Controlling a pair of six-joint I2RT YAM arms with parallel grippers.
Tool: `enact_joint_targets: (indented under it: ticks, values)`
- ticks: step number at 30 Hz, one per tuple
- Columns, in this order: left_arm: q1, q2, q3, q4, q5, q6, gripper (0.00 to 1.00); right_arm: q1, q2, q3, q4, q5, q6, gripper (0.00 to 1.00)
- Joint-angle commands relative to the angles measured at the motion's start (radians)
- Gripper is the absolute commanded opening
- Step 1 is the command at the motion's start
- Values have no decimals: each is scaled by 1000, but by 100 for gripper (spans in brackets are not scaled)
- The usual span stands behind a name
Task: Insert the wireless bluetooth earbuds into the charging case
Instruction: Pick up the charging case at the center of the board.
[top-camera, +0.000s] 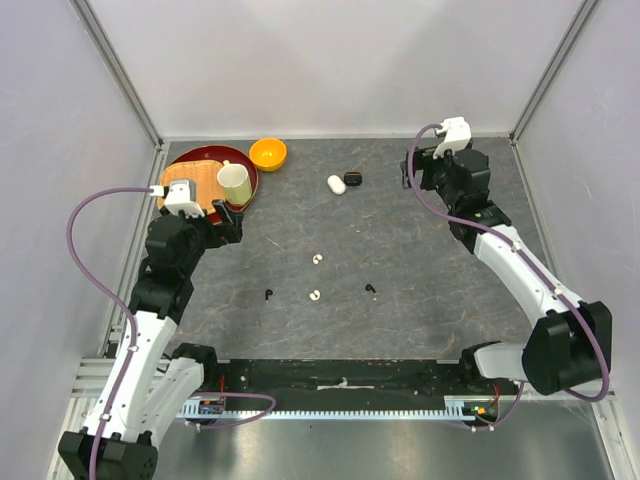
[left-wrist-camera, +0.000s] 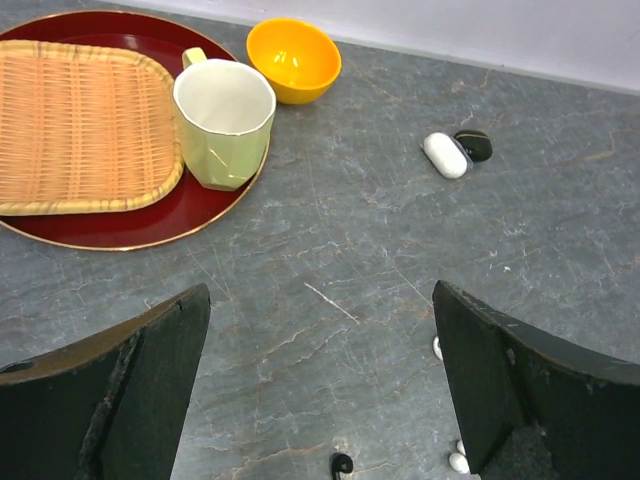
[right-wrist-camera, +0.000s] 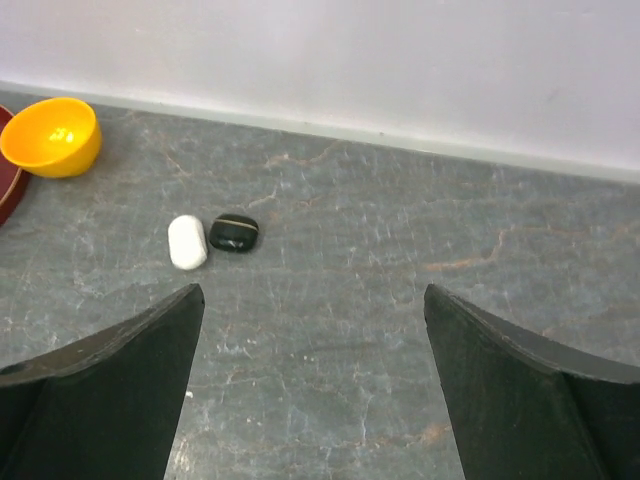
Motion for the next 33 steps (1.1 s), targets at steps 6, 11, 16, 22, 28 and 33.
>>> enact_joint_targets:
  ticks: [6, 11, 16, 22, 28, 33]
  values:
    - [1, 27, 9, -4, 75, -3, 98, -1, 95, 20, 72, -167, -101, 98]
    - [1, 27, 10, -15, 112, 34, 98, 0, 152, 20, 106, -188, -126, 98]
    - [1, 32, 9, -27, 145, 42, 98, 3, 163, -7, 155, -220, -192, 98]
    - [1, 36, 12, -42, 141, 40, 98, 11, 195, -27, 180, -211, -335, 98]
    - [1, 29, 16, -55, 103, 33, 98, 13, 282, 40, 175, -268, -335, 98]
    - [1, 29, 13, -58, 104, 20, 98, 16, 432, 190, 69, -358, -313, 98]
